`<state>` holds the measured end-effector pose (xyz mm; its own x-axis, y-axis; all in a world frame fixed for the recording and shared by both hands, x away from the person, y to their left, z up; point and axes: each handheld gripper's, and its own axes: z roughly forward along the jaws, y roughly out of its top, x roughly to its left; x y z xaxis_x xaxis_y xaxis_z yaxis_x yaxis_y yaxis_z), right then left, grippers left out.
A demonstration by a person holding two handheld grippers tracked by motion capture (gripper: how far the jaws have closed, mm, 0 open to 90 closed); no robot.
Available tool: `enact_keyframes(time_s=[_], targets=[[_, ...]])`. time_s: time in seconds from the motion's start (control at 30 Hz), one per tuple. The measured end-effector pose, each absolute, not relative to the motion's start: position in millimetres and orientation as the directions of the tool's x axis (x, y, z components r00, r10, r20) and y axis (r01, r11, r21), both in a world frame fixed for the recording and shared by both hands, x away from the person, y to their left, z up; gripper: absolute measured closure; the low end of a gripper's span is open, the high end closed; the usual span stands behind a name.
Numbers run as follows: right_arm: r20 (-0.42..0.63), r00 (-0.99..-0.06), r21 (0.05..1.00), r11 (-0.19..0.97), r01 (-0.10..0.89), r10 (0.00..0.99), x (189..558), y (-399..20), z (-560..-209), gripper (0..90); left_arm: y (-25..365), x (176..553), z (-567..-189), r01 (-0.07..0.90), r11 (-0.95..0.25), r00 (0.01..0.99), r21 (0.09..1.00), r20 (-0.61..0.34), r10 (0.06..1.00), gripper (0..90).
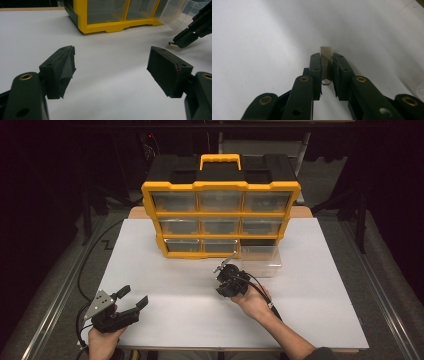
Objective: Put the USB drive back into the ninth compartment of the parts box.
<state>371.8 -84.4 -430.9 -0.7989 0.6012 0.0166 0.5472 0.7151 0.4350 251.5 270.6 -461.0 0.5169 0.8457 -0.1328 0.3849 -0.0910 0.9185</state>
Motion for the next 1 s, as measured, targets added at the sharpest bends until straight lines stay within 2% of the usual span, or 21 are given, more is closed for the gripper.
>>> enact_keyframes(time_s=[1.0], targets=[[0.056,-0.778,0.494,0.66,0.566,0.626,343.6,-136.6,-417.0,79.9,270.6,253.3,-462.5,0.396,-0.087,0.516,0.914,-0.143,0.844,23.4]])
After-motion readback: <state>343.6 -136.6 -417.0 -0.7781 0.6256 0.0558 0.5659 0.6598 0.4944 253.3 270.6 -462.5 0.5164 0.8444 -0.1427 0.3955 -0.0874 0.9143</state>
